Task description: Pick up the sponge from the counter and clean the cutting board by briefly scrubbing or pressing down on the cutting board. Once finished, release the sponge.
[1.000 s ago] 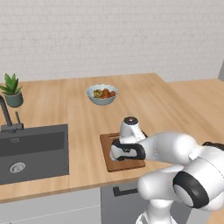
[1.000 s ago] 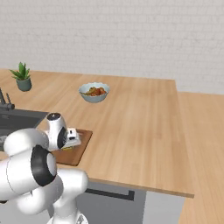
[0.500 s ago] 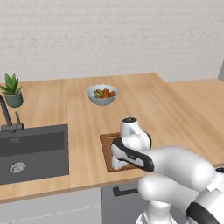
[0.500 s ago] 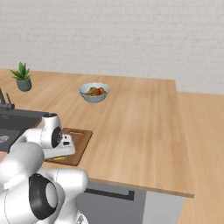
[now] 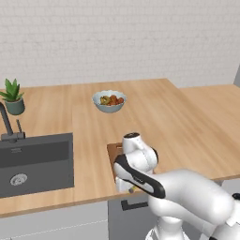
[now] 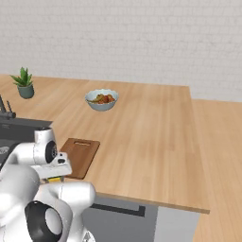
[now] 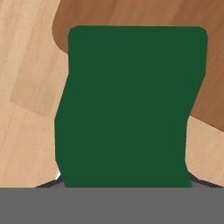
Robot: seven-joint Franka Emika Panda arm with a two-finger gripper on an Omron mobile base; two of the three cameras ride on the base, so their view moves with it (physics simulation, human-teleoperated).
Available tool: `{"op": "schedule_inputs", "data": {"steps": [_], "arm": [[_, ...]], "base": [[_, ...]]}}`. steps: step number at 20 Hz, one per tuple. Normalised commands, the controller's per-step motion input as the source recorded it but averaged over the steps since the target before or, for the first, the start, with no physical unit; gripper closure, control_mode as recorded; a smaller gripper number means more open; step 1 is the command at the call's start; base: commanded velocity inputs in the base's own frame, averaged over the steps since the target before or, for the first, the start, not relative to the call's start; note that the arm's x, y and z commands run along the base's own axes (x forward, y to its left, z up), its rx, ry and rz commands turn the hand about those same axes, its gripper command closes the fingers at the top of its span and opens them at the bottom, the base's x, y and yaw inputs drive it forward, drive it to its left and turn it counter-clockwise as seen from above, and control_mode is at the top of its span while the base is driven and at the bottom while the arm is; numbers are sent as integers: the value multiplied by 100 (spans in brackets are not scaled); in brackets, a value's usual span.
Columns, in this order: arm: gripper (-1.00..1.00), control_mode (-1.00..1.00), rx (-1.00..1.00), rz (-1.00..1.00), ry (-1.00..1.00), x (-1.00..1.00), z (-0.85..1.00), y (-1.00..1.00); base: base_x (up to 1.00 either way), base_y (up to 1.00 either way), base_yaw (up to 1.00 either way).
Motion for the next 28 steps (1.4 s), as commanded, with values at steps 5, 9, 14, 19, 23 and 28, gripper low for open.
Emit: {"op": "schedule_inputs", "data": {"steps": [5,9,14,19,23,28], "arm": [[100,-100,0,0,-2,0,0,0],[100,-100,0,0,2,0,0,-2],[100,-100,3,0,4,27,3,-16],[100,-100,10,0,-6,75,19,-21],[100,-100,2,0,-16,51,-19,0],[100,-100,-3,0,-4,42,-95,19]], "base": [[0,0,0],[0,0,0],[0,0,0],[0,0,0],[0,0,0],[0,0,0]]}}
